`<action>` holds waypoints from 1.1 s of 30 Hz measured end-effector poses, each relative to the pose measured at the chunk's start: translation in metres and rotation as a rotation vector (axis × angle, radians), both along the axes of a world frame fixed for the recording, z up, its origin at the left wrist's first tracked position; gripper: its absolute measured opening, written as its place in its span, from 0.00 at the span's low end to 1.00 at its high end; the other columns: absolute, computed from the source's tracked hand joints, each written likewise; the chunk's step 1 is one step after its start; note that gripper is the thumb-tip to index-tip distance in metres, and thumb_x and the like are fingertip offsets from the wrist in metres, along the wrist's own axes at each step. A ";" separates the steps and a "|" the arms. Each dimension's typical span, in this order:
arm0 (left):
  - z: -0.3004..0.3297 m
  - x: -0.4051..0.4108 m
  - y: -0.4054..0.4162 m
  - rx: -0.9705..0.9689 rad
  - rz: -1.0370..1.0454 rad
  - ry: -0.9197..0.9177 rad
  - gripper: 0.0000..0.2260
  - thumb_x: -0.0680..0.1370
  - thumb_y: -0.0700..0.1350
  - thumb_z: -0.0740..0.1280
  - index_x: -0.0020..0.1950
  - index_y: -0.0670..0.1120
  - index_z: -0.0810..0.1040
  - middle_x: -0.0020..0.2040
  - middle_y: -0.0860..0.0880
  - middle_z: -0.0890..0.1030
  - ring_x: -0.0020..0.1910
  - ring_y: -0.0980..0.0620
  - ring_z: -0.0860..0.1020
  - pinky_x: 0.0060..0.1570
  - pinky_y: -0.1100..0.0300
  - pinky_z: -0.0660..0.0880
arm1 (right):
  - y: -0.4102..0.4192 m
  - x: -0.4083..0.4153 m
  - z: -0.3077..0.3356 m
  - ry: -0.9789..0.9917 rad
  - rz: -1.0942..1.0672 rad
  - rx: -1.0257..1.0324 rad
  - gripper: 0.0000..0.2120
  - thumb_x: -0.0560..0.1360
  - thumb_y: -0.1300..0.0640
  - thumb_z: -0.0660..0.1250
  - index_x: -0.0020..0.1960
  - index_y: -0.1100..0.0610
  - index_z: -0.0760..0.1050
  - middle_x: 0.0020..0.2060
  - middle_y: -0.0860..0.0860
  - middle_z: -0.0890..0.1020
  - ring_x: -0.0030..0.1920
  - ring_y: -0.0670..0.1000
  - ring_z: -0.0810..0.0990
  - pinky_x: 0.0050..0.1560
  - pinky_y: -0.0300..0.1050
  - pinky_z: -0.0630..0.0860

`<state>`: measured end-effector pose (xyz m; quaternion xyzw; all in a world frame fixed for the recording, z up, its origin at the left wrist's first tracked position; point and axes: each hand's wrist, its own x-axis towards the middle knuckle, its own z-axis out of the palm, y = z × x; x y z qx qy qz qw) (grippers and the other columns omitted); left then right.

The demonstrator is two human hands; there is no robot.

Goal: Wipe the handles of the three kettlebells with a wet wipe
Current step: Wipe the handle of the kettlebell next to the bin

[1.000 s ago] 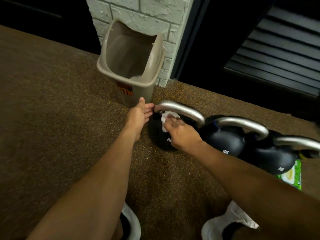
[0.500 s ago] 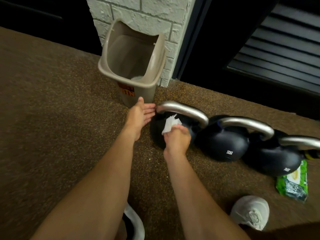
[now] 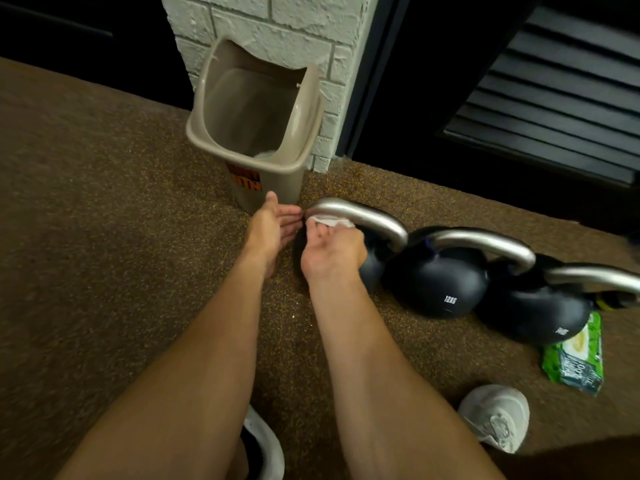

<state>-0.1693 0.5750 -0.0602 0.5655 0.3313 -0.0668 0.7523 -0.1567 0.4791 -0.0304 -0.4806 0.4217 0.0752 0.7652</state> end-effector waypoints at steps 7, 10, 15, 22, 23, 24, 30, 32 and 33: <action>-0.002 -0.001 0.000 0.021 0.013 -0.003 0.31 0.87 0.58 0.45 0.64 0.38 0.79 0.66 0.37 0.80 0.67 0.43 0.78 0.72 0.49 0.70 | 0.004 -0.006 0.000 -0.036 0.001 0.242 0.22 0.84 0.66 0.40 0.73 0.78 0.45 0.73 0.75 0.51 0.75 0.70 0.53 0.76 0.60 0.52; -0.001 -0.002 -0.001 0.040 0.021 -0.013 0.30 0.87 0.58 0.45 0.65 0.38 0.78 0.66 0.38 0.80 0.66 0.43 0.78 0.71 0.50 0.70 | 0.012 0.001 -0.009 -0.019 -0.094 0.367 0.20 0.84 0.62 0.48 0.72 0.68 0.65 0.67 0.64 0.73 0.70 0.62 0.71 0.73 0.55 0.64; 0.004 0.000 -0.006 0.047 0.028 -0.003 0.29 0.87 0.57 0.46 0.62 0.39 0.79 0.64 0.38 0.81 0.65 0.44 0.79 0.70 0.51 0.71 | -0.023 0.005 0.003 -0.047 -0.236 0.599 0.22 0.84 0.58 0.46 0.72 0.67 0.67 0.66 0.63 0.76 0.68 0.61 0.74 0.73 0.59 0.64; 0.014 -0.005 -0.010 0.057 0.022 0.006 0.26 0.87 0.57 0.46 0.60 0.41 0.78 0.67 0.37 0.80 0.66 0.43 0.79 0.75 0.45 0.68 | -0.086 -0.003 0.010 0.000 -0.501 0.655 0.22 0.84 0.61 0.46 0.76 0.70 0.57 0.72 0.69 0.66 0.72 0.67 0.66 0.70 0.66 0.66; 0.015 -0.005 -0.011 0.057 0.020 0.005 0.26 0.88 0.56 0.46 0.59 0.42 0.78 0.67 0.37 0.80 0.66 0.43 0.79 0.75 0.45 0.68 | -0.092 -0.002 0.012 0.015 -0.517 0.627 0.21 0.84 0.62 0.48 0.74 0.71 0.59 0.70 0.69 0.68 0.71 0.67 0.68 0.68 0.65 0.69; 0.017 -0.006 -0.011 0.058 0.022 0.004 0.26 0.88 0.56 0.46 0.59 0.42 0.78 0.67 0.38 0.79 0.66 0.43 0.79 0.75 0.45 0.67 | -0.096 -0.001 0.016 0.044 -0.533 0.580 0.20 0.84 0.63 0.49 0.74 0.71 0.60 0.69 0.69 0.69 0.69 0.68 0.70 0.65 0.65 0.72; 0.020 -0.007 -0.012 0.079 0.016 0.014 0.27 0.87 0.57 0.46 0.65 0.40 0.77 0.68 0.38 0.79 0.66 0.44 0.79 0.75 0.45 0.68 | -0.108 -0.001 0.026 0.102 -0.538 0.324 0.20 0.83 0.66 0.53 0.74 0.67 0.62 0.68 0.65 0.70 0.66 0.66 0.72 0.59 0.64 0.77; 0.020 -0.006 -0.012 0.091 0.018 0.018 0.27 0.88 0.56 0.46 0.65 0.39 0.77 0.68 0.38 0.79 0.65 0.44 0.79 0.74 0.47 0.68 | -0.118 -0.003 0.023 0.125 -0.473 0.219 0.20 0.83 0.65 0.55 0.74 0.66 0.63 0.67 0.62 0.72 0.64 0.62 0.75 0.59 0.59 0.78; 0.020 -0.006 -0.013 0.095 0.023 0.019 0.28 0.88 0.56 0.46 0.66 0.39 0.76 0.67 0.38 0.79 0.66 0.44 0.79 0.73 0.47 0.69 | -0.125 -0.002 0.018 0.135 -0.426 0.136 0.20 0.83 0.65 0.55 0.74 0.65 0.64 0.66 0.62 0.74 0.62 0.61 0.76 0.60 0.58 0.77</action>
